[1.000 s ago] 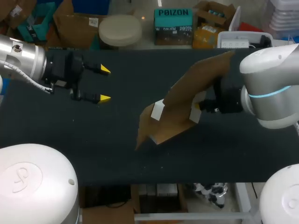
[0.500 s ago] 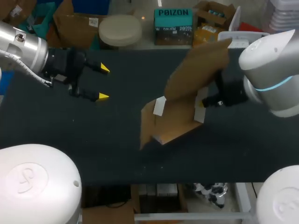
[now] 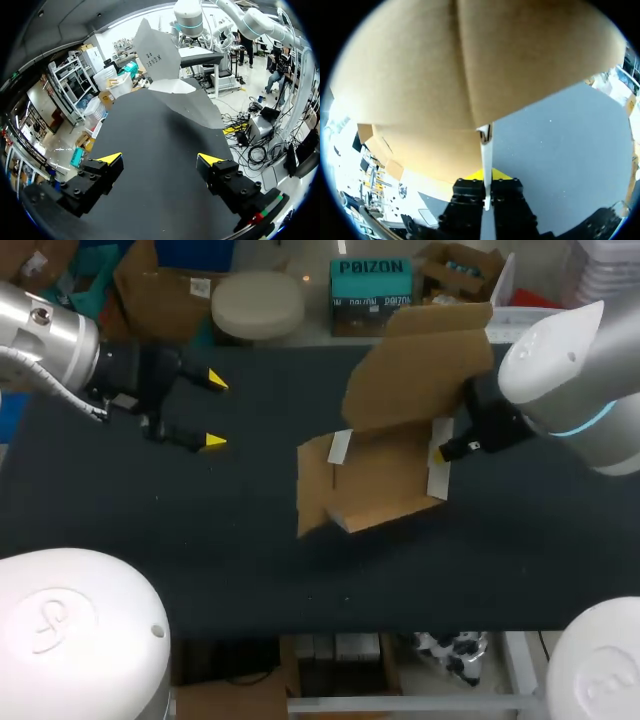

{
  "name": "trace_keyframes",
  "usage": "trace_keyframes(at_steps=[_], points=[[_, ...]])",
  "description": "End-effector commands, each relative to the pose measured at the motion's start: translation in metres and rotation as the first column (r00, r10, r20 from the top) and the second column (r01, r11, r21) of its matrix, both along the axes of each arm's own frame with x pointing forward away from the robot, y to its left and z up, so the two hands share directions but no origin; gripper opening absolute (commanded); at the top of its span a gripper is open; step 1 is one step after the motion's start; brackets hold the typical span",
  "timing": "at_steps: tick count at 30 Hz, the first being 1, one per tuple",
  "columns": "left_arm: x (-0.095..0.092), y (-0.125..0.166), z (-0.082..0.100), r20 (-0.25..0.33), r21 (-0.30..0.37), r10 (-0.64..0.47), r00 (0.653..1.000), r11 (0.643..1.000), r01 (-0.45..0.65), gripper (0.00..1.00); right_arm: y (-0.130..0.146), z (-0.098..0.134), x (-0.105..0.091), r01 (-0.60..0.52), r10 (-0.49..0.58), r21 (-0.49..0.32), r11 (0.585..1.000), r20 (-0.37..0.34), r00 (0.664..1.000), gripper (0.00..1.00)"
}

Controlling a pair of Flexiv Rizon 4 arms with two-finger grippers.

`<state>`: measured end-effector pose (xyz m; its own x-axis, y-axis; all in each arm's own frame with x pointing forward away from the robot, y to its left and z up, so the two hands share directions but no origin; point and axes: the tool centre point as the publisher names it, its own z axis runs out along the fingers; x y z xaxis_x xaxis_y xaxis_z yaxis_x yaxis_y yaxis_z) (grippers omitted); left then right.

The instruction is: Assemble the packaging by folding the flat box into shape, placing the metal phone stand inside, and closing the box properly

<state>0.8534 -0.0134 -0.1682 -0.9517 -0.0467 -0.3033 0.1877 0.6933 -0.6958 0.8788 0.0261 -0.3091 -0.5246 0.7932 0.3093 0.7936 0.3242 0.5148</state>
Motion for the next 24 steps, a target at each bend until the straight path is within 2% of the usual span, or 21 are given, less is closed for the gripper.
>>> trace_keyframes(at_steps=[1,3,5,18,20,24], points=[[-0.006,0.002,0.001,0.013,0.037,0.018,1.000,0.999,-0.018,1.00,0.005,0.000,-0.002,-0.088,0.017,-0.203,0.975,-0.327,0.945,0.00],[-0.006,0.002,0.000,0.017,0.062,0.000,1.000,0.998,-0.001,1.00,0.004,-0.004,-0.002,-0.080,-0.013,-0.215,0.973,-0.400,0.916,0.00],[-0.006,0.001,-0.002,0.020,0.142,-0.010,1.000,0.990,0.007,1.00,0.001,-0.007,-0.004,-0.101,-0.011,-0.223,0.970,-0.450,0.893,0.00],[-0.006,0.001,-0.002,0.020,0.142,-0.010,1.000,0.990,0.007,1.00,0.001,-0.007,-0.004,-0.101,-0.011,-0.223,0.970,-0.450,0.893,0.00],[-0.004,-0.005,-0.003,0.030,0.172,0.007,1.000,0.985,-0.012,1.00,0.001,-0.007,-0.004,-0.101,-0.011,-0.223,0.970,-0.450,0.893,0.00],[-0.007,-0.005,-0.012,0.029,0.164,0.024,0.999,0.986,-0.028,1.00,0.005,-0.012,-0.005,-0.066,-0.098,-0.290,0.955,-0.517,0.851,0.00]])
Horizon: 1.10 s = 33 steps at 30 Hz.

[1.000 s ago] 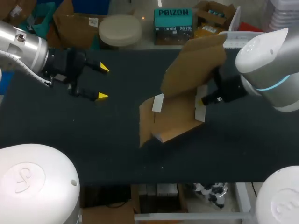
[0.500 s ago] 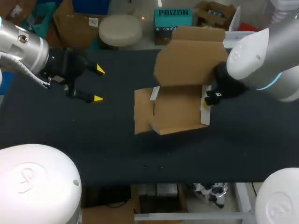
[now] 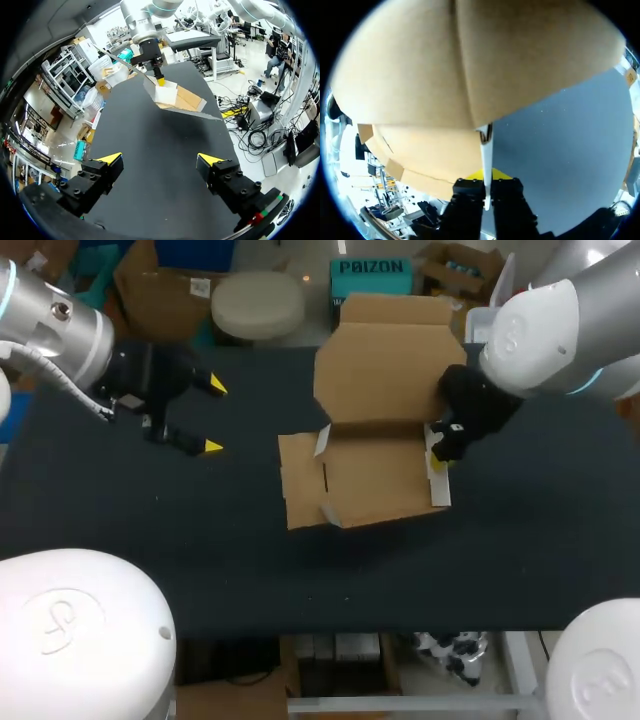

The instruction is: Assemble the packaging by folding the flat box into shape, placing the metal phone stand inside, and closing the box properly

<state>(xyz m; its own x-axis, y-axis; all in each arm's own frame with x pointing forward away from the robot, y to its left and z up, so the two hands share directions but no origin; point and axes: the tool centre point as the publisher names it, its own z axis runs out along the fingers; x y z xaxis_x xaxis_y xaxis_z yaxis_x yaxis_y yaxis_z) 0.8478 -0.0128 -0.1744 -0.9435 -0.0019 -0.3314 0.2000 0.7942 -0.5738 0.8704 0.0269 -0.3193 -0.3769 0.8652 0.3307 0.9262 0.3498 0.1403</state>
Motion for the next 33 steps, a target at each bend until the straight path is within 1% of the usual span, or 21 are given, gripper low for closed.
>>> trace_keyframes(at_steps=[1,3,5,6,8,9,11,12,14,15,17,19,21,33], points=[[-0.002,-0.005,-0.009,0.005,0.006,0.017,1.000,1.000,-0.017,1.00,0.004,-0.004,0.003,-0.027,-0.001,-0.133,0.991,-0.211,0.977,0.00],[-0.001,-0.006,-0.014,-0.002,0.019,0.020,1.000,1.000,-0.020,1.00,0.003,-0.006,0.002,-0.008,-0.032,-0.164,0.986,-0.237,0.971,0.00],[-0.001,-0.007,-0.018,-0.009,0.030,0.026,1.000,0.999,-0.025,1.00,0.001,-0.007,-0.001,0.002,-0.046,-0.164,0.986,-0.263,0.964,0.00],[-0.002,-0.008,-0.019,-0.010,0.032,0.025,1.000,0.999,-0.024,1.00,0.001,-0.008,-0.002,0.016,-0.068,-0.191,0.981,-0.268,0.961,0.00],[-0.002,-0.009,-0.022,-0.018,0.038,0.025,1.000,0.999,-0.025,1.00,0.002,-0.011,-0.005,0.019,-0.079,-0.203,0.979,-0.292,0.953,0.00],[-0.003,-0.009,-0.023,-0.021,0.042,0.026,0.999,0.999,-0.025,1.00,0.002,-0.012,-0.007,0.032,-0.098,-0.226,0.974,-0.289,0.952,0.00],[-0.003,-0.010,-0.026,-0.031,0.042,0.024,0.999,0.999,-0.023,1.00,0.003,-0.014,-0.010,0.030,-0.097,-0.222,0.975,-0.298,0.950,0.00],[-0.004,-0.010,-0.027,-0.033,0.041,0.024,0.999,0.999,-0.023,1.00,0.004,-0.015,-0.012,0.038,-0.111,-0.238,0.971,-0.302,0.947,0.00],[-0.006,-0.010,-0.028,-0.042,0.040,0.022,0.999,0.999,-0.020,1.00,0.005,-0.018,-0.015,0.039,-0.117,-0.244,0.969,-0.316,0.942,0.00],[-0.007,-0.010,-0.030,-0.051,0.040,0.022,0.998,0.999,-0.020,1.00,0.005,-0.021,-0.017,0.045,-0.132,-0.264,0.964,-0.320,0.938,0.00],[-0.009,-0.010,-0.032,-0.058,0.045,0.020,0.998,0.999,-0.017,1.00,0.006,-0.024,-0.019,0.041,-0.132,-0.266,0.963,-0.335,0.933,0.00],[-0.010,-0.009,-0.034,-0.067,0.056,0.020,0.998,0.998,-0.016,1.00,0.007,-0.028,-0.022,0.050,-0.153,-0.286,0.957,-0.351,0.924,0.00],[-0.012,-0.009,-0.036,-0.086,0.087,0.013,0.996,0.996,-0.006,1.00,0.006,-0.031,-0.027,0.067,-0.176,-0.290,0.955,-0.368,0.913,0.00],[-0.012,-0.009,-0.036,-0.086,0.087,0.013,0.996,0.996,-0.006,1.00,0.006,-0.031,-0.027,0.067,-0.176,-0.290,0.955,-0.368,0.913,0.00]])
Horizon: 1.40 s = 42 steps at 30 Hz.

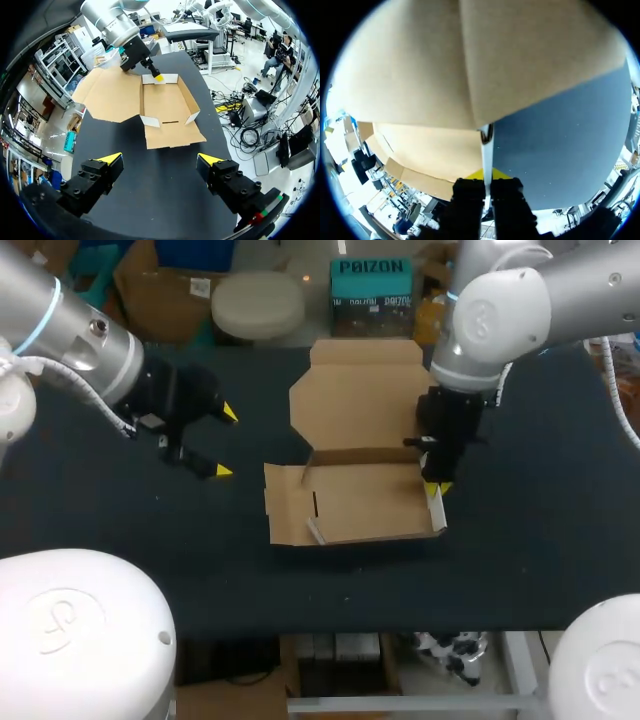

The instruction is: Assemble the packaging by folding the flat box into shape, placing the metal phone stand inside, and closing the box properly

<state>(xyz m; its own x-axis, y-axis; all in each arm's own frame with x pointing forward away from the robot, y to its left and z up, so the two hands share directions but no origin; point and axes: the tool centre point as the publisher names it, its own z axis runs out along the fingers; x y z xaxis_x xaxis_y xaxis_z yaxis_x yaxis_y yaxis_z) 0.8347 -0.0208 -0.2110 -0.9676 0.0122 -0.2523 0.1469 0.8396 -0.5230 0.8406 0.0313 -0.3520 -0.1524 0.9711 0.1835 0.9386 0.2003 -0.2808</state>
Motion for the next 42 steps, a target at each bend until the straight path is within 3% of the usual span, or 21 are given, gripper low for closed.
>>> trace_keyframes(at_steps=[1,7,13,20,31,42], points=[[0.001,-0.001,0.001,-0.004,0.007,0.000,1.000,1.000,0.000,1.00,0.002,0.001,0.003,-0.008,0.007,-0.009,1.000,-0.039,0.999,0.00],[0.001,-0.001,0.001,-0.004,0.007,0.000,1.000,1.000,0.000,1.00,0.002,0.001,0.003,-0.008,0.007,-0.009,1.000,-0.039,0.999,0.00],[0.001,-0.001,0.001,-0.004,0.007,0.000,1.000,1.000,0.000,1.00,0.000,-0.007,-0.002,0.065,-0.077,-0.085,0.994,-0.154,0.985,0.00],[0.001,-0.001,0.001,-0.004,0.007,0.000,1.000,1.000,0.000,1.00,0.002,-0.024,-0.006,0.067,-0.090,-0.099,0.993,-0.255,0.963,0.00],[0.001,-0.001,0.001,-0.004,0.007,0.000,1.000,1.000,0.000,1.00,0.015,-0.038,0.001,-0.005,-0.045,-0.150,0.989,-0.330,0.943,0.00],[0.001,-0.001,0.001,-0.004,0.007,0.000,1.000,1.000,0.000,1.00,0.019,-0.046,0.006,-0.011,-0.051,-0.177,0.984,-0.345,0.937,0.00]])
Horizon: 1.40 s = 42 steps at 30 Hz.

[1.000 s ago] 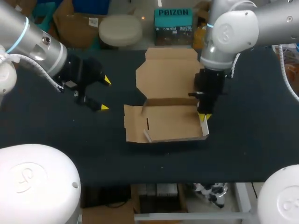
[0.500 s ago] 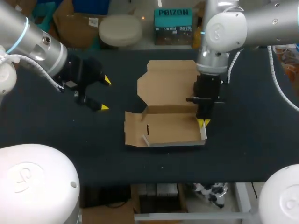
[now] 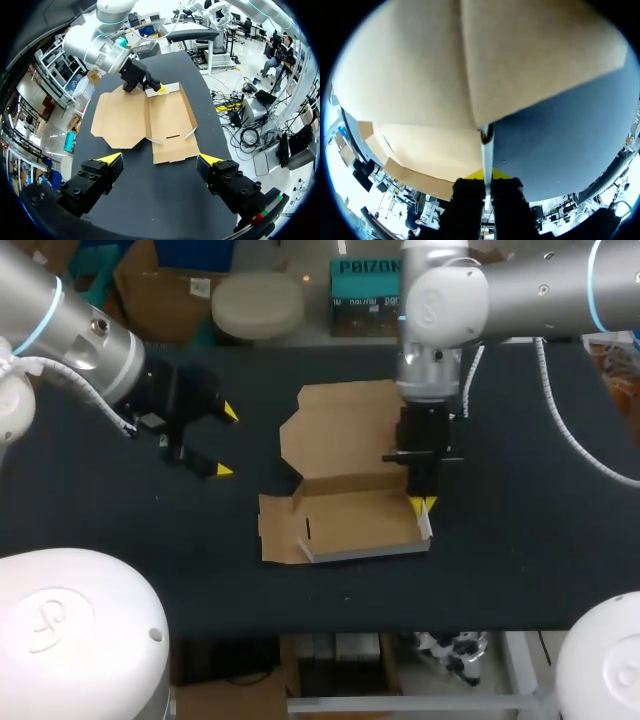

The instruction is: Assemble the packaging by folding the flat box into shape, placing the metal phone stand inside, and closing the box properly

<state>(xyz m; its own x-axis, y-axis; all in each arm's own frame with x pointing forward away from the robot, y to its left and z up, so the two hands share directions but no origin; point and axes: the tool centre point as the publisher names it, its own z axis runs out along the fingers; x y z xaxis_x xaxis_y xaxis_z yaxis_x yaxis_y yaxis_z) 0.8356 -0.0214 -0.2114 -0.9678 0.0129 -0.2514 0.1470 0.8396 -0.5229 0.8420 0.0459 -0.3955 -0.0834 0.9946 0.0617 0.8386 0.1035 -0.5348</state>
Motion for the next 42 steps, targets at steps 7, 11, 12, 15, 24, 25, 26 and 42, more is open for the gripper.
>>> trace_keyframes(at_steps=[7,11,12,15,24,25,26,42], points=[[0.0000,-0.0003,0.0013,-0.003,0.007,0.000,1.000,1.000,0.000,1.00,0.0054,-0.0046,0.0057,-0.020,0.017,-0.029,0.999,-0.093,0.995,0.11],[0.0000,-0.0003,0.0013,-0.003,0.007,0.000,1.000,1.000,0.000,1.00,0.0051,-0.0059,0.0054,-0.015,0.012,-0.032,0.999,-0.085,0.996,0.12],[0.0000,-0.0003,0.0013,-0.003,0.007,0.000,1.000,1.000,0.000,1.00,0.0049,-0.0060,0.0051,-0.014,0.011,-0.033,0.999,-0.082,0.997,0.12],[0.0000,-0.0003,0.0013,-0.003,0.007,0.000,1.000,1.000,0.000,1.00,0.0047,-0.0058,0.0043,-0.004,0.001,-0.045,0.999,-0.065,0.998,0.11],[0.0000,-0.0003,0.0013,-0.003,0.007,0.000,1.000,1.000,0.000,1.00,0.0040,-0.0040,0.0004,0.042,-0.041,-0.060,0.997,0.021,0.999,0.09],[0.0000,-0.0003,0.0013,-0.003,0.007,0.000,1.000,1.000,0.000,1.00,0.0038,-0.0039,-0.0002,0.044,-0.042,-0.055,0.998,0.029,0.999,0.10],[0.0000,-0.0003,0.0013,-0.003,0.007,0.000,1.000,1.000,0.000,1.00,0.0036,-0.0037,-0.0004,0.053,-0.050,-0.064,0.997,0.042,0.998,0.11],[0.0000,-0.0003,0.0013,-0.003,0.007,0.000,1.000,1.000,0.000,1.00,0.0016,-0.0070,-0.0017,0.141,-0.129,-0.051,0.989,0.186,0.974,0.17]])
